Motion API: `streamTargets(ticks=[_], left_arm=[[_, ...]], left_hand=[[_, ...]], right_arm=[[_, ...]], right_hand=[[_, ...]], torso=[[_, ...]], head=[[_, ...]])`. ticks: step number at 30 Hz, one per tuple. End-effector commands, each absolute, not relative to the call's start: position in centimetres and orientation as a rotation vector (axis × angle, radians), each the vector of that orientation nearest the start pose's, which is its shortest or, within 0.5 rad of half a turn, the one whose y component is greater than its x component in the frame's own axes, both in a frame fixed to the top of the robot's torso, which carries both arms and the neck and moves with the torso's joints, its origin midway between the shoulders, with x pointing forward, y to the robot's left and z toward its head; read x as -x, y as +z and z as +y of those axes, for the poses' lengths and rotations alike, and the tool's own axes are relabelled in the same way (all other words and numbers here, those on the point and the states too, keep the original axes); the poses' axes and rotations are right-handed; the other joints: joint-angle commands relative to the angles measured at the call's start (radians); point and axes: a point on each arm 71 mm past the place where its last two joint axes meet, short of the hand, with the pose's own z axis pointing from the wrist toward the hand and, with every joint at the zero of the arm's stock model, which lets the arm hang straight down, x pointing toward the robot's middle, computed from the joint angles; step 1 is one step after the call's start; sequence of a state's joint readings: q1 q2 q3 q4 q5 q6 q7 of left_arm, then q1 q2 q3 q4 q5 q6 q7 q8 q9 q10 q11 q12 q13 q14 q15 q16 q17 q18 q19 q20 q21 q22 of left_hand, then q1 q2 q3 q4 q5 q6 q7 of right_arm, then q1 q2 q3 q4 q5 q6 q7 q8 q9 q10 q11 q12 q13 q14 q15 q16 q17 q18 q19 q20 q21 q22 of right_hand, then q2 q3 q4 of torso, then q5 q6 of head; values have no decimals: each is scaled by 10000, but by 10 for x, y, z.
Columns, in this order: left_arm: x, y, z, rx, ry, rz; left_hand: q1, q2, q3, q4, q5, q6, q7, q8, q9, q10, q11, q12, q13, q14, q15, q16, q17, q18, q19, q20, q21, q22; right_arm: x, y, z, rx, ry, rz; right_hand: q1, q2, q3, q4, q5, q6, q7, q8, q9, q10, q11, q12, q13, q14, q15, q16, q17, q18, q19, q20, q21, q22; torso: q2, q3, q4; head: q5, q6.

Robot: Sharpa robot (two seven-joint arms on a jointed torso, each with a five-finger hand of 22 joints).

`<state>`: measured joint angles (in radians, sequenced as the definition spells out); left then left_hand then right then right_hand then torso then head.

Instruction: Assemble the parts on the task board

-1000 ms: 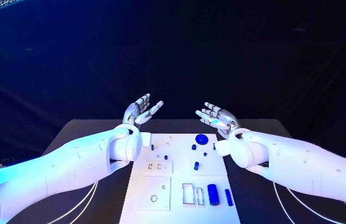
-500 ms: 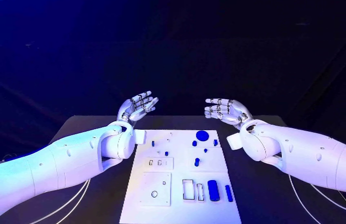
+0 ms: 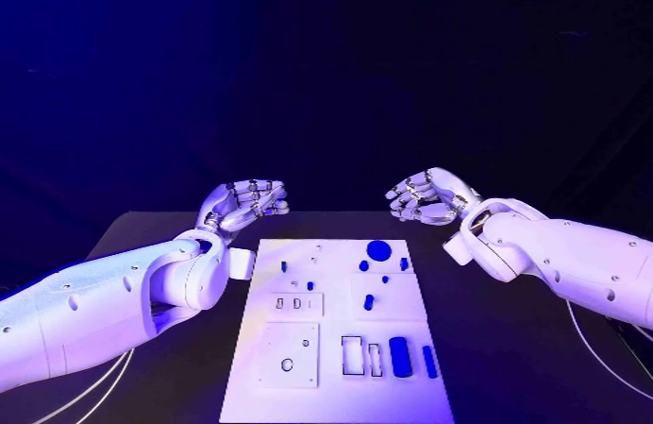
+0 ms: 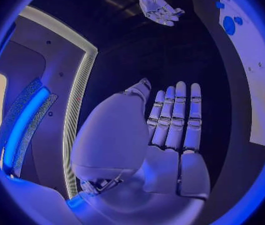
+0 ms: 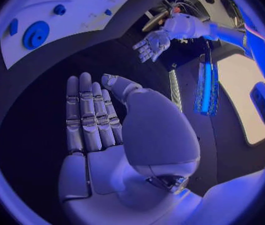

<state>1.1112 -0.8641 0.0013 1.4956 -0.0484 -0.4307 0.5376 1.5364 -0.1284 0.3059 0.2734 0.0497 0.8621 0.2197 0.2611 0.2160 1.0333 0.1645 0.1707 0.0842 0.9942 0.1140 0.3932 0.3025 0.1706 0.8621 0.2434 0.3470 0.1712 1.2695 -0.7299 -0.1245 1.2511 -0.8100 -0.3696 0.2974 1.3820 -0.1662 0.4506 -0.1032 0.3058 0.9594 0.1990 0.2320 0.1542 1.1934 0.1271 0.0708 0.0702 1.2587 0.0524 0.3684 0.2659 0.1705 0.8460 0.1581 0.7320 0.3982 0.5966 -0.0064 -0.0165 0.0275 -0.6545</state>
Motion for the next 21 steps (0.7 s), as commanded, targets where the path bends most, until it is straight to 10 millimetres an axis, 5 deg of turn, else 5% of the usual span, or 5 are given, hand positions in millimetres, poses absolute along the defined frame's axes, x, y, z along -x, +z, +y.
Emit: streamTargets(ticks=[1,8,16,21], left_arm=[[-477,-187,227,9639,-15431,13233],[-462,-170,223,9497,-15870,13305],[-451,-160,218,9609,-16124,13313],[-448,-157,216,9630,-16246,13321]], left_hand=[[-25,-188,169,-17,19,-69,-10,33,61,75,-25,-111,-33,40,-18,468,363,116,170,-83,295,162],[-153,-372,460,-66,19,-121,-17,65,205,165,-39,-269,-39,-264,-60,1359,1041,99,236,-217,935,546],[-282,-442,581,-87,18,-165,-8,73,288,186,-41,-345,-30,-357,-89,1919,1397,94,212,-282,1381,826],[-322,-452,596,-81,18,-190,4,66,301,169,-32,-367,-30,-393,-85,2013,1455,90,195,-290,1469,883]], right_arm=[[-531,-180,-212,303,8272,16352],[-524,-171,-195,2347,6716,16693],[-519,-169,-176,3518,5904,16858],[-518,-172,-170,3819,5706,17040]], right_hand=[[-107,-169,-56,-125,39,215,-102,-101,33,264,-143,-64,43,568,-222,817,686,98,101,-183,968,651],[-440,-402,188,-145,37,518,-252,-260,167,462,-293,-78,146,973,-418,2729,2273,131,382,-381,2105,1440],[-685,-635,463,62,-29,559,-366,-343,327,299,-364,-79,197,1533,-484,4049,3143,139,1034,-483,2399,1630],[-772,-746,655,225,-75,508,-375,-387,457,120,-343,-81,207,2097,-461,6437,5455,-185,2456,-494,3620,3515]], torso=[[276,-65,33],[598,-117,140],[895,-114,232],[1031,-88,249]], head=[[-57,38],[-113,131],[-149,144],[-175,150]])
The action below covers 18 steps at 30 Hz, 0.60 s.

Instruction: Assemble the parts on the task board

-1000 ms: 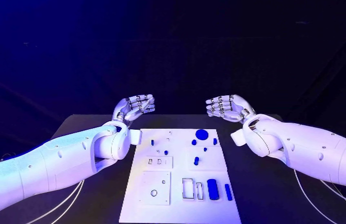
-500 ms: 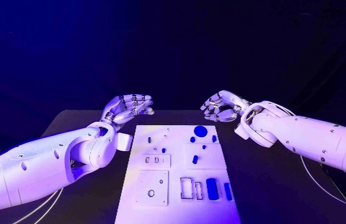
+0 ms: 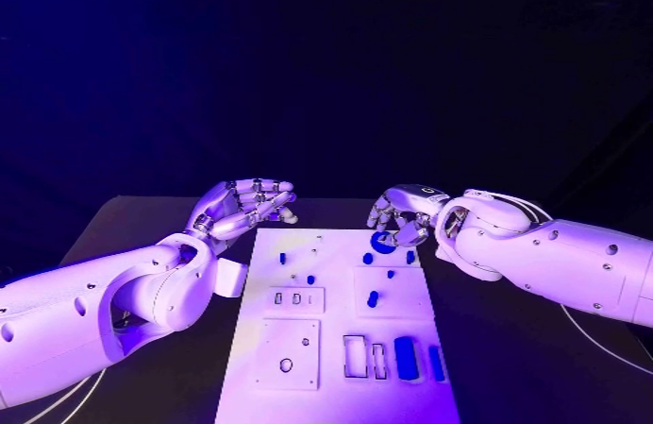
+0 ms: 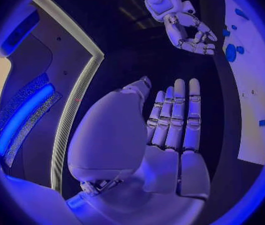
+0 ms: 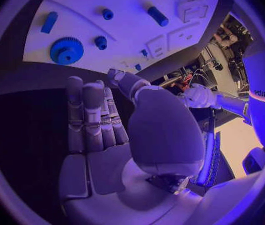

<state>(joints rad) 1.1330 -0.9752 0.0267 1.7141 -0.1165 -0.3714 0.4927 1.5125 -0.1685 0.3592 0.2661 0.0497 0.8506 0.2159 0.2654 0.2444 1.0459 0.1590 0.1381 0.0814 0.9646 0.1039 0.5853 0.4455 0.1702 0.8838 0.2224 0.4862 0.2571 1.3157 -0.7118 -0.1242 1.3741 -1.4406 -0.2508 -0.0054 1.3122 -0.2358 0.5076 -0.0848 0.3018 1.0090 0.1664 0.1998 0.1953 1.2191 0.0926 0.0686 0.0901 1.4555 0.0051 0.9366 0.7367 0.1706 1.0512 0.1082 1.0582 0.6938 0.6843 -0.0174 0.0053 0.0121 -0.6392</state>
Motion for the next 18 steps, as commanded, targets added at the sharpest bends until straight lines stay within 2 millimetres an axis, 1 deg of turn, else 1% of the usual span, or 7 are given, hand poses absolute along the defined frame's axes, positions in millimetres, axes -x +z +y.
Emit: streamTargets(ticks=[1,5,6,10,14,17,18], left_arm=[[-447,-156,215,9628,-16274,13323],[-445,-154,213,9612,-16380,13340],[-445,-154,212,9610,-16397,13344],[-445,-153,211,9631,-16424,13373],[-445,-153,211,9643,-16422,13371],[-446,-153,211,9645,-16423,13367],[-446,-153,211,9644,-16429,13367]], left_hand=[[-84,-51,62,-8,18,-75,42,23,17,43,23,-42,-2,-96,16,92,24,93,-23,-79,77,25],[-102,-57,65,-4,18,-84,47,20,21,33,27,-51,-3,-113,19,124,44,91,-35,-81,107,44],[-102,-57,65,-4,18,-84,47,20,21,33,27,-51,-3,-113,19,124,44,91,-35,-81,107,44],[-120,-60,69,0,18,-99,53,15,26,20,33,-62,-3,-139,24,157,64,88,-52,-82,139,66],[-121,-67,87,-14,20,-127,71,3,33,-4,45,-82,-5,-183,31,203,93,84,-84,-83,188,100],[-115,-66,95,-22,20,-132,73,2,35,-9,47,-85,-4,-194,33,214,100,84,-93,-83,200,108],[-115,-66,95,-22,20,-132,73,2,35,-9,47,-85,-4,-194,33,214,100,84,-93,-83,200,108]], right_arm=[[-518,-172,-169,3852,5665,17072],[-517,-175,-168,3938,5575,17191],[-517,-175,-167,3955,5569,17219],[-515,-179,-165,4052,5549,17428],[-515,-182,-164,4090,5510,17574],[-516,-184,-163,4099,5505,17623],[-516,-185,-163,4103,5506,17640]], right_hand=[[-88,-76,119,79,-46,-22,-38,-82,76,-270,22,-72,-9,161,31,1128,1098,-240,619,20,551,872],[-124,-127,121,141,-72,-62,-22,-100,118,-486,59,-78,-36,157,57,1522,1466,-295,828,59,740,1192],[-132,-132,117,153,-76,-66,-20,-101,124,-507,63,-76,-37,152,61,1547,1479,-299,848,64,757,1222],[-152,-149,100,189,-93,-78,-22,-105,144,-596,73,-78,-44,141,70,1678,1590,-313,907,81,807,1314],[-131,-94,128,239,-82,-53,-15,-86,184,-631,77,-56,-35,188,76,2019,1954,-357,1095,92,979,1601],[-131,-90,135,260,-66,-64,-10,-89,197,-639,81,-53,-30,205,80,2136,2064,-367,1144,97,1022,1669],[-130,-89,137,264,-62,-66,-10,-90,200,-641,82,-53,-30,209,81,2164,2094,-371,1158,98,1036,1692]], torso=[[178,24,37],[250,33,63],[258,30,74],[289,41,89],[296,54,96],[310,64,97],[314,56,91]], head=[[-26,-12],[-51,-51],[-65,-64],[-73,-91],[-28,-98],[-38,-116],[-38,-127]])
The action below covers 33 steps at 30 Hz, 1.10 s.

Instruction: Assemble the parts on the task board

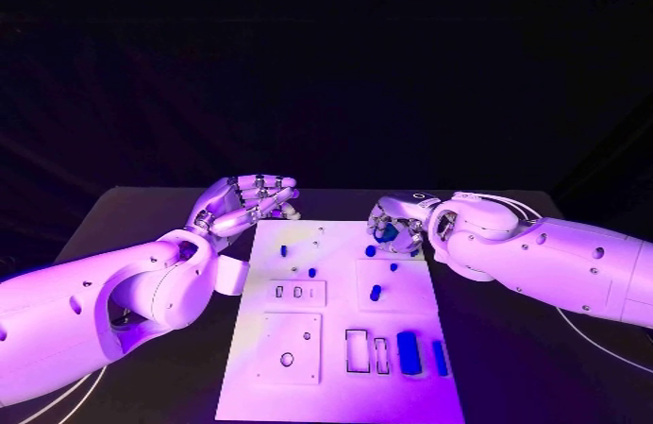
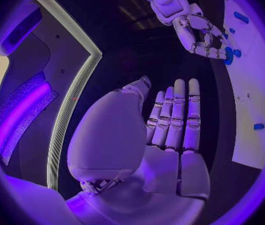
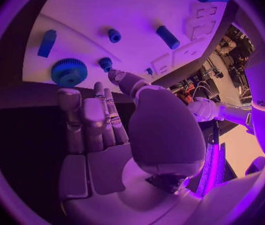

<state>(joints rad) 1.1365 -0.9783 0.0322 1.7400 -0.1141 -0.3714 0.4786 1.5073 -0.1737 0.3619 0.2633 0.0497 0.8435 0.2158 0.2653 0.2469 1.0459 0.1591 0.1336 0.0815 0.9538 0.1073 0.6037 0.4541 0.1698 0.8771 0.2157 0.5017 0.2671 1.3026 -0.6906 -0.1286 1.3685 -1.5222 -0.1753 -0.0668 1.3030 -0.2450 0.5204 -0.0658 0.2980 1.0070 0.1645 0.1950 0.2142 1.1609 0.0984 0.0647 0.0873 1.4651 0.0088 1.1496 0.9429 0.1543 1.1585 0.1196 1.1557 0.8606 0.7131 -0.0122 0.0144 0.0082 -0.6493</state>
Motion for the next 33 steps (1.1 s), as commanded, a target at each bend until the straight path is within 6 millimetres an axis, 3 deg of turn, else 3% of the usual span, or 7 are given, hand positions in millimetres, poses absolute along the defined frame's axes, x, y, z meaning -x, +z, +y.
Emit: streamTargets(ticks=[1,19,33], left_arm=[[-446,-153,211,9642,-16437,13369],[-444,-151,209,9613,-16554,13399],[-443,-150,207,9602,-16658,13461]], left_hand=[[-63,-14,69,6,20,-61,74,2,10,-8,46,-40,-5,-86,-1,30,15,87,-26,-16,44,9],[-58,-13,78,-2,19,-66,76,1,13,-13,48,-44,-5,-97,0,44,23,86,-36,-17,59,19],[-50,-6,104,-18,19,-78,85,-2,21,-25,55,-56,-5,-120,4,84,45,85,-62,-17,100,47]], right_arm=[[-516,-186,-162,4110,5512,17657],[-516,-198,-152,4141,5668,17765],[-520,-201,-154,3991,5491,17768]], right_hand=[[-38,3,9,75,-23,-47,10,-41,11,-59,24,-14,-1,114,45,40,38,-209,89,-16,64,28],[-72,68,46,196,-8,-47,20,-31,67,-40,29,3,24,163,58,437,421,-274,336,-1,307,425],[-54,170,137,281,-10,12,28,11,124,-18,32,-2,39,142,66,569,492,-291,403,5,385,551]], torso=[[34,3,5],[82,-7,38],[81,-2,12]], head=[[-5,-28],[33,-142],[79,-228]])
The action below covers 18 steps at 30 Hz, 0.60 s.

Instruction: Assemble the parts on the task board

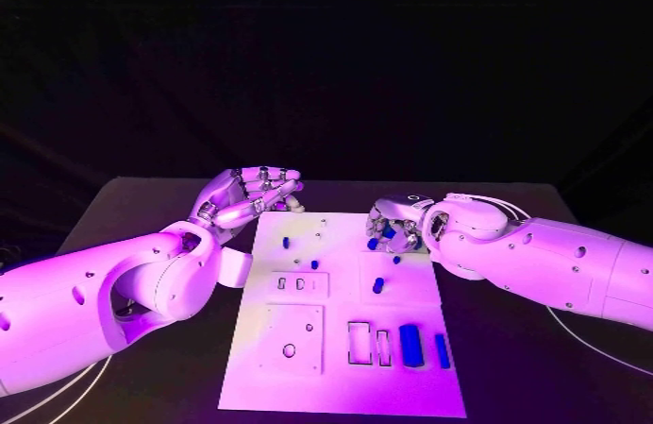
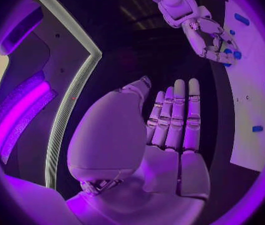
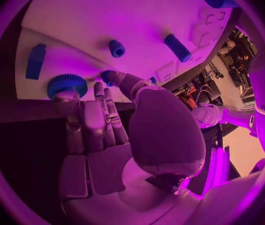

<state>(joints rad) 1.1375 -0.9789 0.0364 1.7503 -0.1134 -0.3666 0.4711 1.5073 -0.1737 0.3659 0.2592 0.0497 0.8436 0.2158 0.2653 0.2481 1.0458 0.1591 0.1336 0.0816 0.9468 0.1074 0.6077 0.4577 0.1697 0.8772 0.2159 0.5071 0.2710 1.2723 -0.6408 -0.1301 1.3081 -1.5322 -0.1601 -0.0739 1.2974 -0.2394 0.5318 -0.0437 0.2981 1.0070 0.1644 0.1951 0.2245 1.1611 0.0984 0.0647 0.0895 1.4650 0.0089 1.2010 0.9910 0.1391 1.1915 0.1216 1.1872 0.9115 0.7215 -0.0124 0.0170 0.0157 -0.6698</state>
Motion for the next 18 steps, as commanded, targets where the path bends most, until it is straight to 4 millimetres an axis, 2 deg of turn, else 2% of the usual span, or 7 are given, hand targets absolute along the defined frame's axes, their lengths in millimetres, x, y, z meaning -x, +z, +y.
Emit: streamTargets(ticks=[1,7,11,18], left_arm=[[-443,-150,207,9597,-16671,13458],[-443,-149,207,9596,-16711,13441],[-443,-149,207,9600,-16729,13437],[-443,-149,206,9622,-16746,13445]], left_hand=[[-39,1,85,10,19,-83,88,-2,15,-26,56,-60,-5,-67,5,67,21,85,-81,-20,71,26],[-11,11,119,-17,20,-87,92,-2,22,-27,58,-65,-4,-87,5,93,35,85,-103,-21,104,48],[-11,11,119,-17,20,-87,92,-2,22,-27,58,-65,-4,-87,5,93,35,85,-103,-21,104,48],[-11,11,119,-17,20,-87,92,-2,22,-27,58,-65,-4,-87,5,93,35,85,-103,-21,104,48]], right_arm=[[-520,-201,-154,4002,5500,17775],[-520,-202,-152,4040,5556,17768],[-519,-202,-151,4040,5638,17722],[-517,-203,-147,4041,5778,17716]], right_hand=[[19,130,45,66,-11,28,22,21,32,-4,27,4,21,142,64,92,46,-143,88,-15,88,72],[67,166,113,85,-28,100,-6,75,87,94,0,28,47,147,48,239,187,-188,235,-21,256,349],[78,234,176,167,-57,307,-83,235,222,380,-80,87,117,127,-6,377,263,-204,292,-58,353,508],[30,204,156,218,-87,333,-100,279,274,447,-97,74,139,126,-23,445,314,-220,329,-76,404,601]], torso=[[-3,-5,-14],[-5,1,-9],[-6,0,-10],[-6,-2,-11]], head=[[4,-24],[4,-95],[11,-111],[15,-136]])
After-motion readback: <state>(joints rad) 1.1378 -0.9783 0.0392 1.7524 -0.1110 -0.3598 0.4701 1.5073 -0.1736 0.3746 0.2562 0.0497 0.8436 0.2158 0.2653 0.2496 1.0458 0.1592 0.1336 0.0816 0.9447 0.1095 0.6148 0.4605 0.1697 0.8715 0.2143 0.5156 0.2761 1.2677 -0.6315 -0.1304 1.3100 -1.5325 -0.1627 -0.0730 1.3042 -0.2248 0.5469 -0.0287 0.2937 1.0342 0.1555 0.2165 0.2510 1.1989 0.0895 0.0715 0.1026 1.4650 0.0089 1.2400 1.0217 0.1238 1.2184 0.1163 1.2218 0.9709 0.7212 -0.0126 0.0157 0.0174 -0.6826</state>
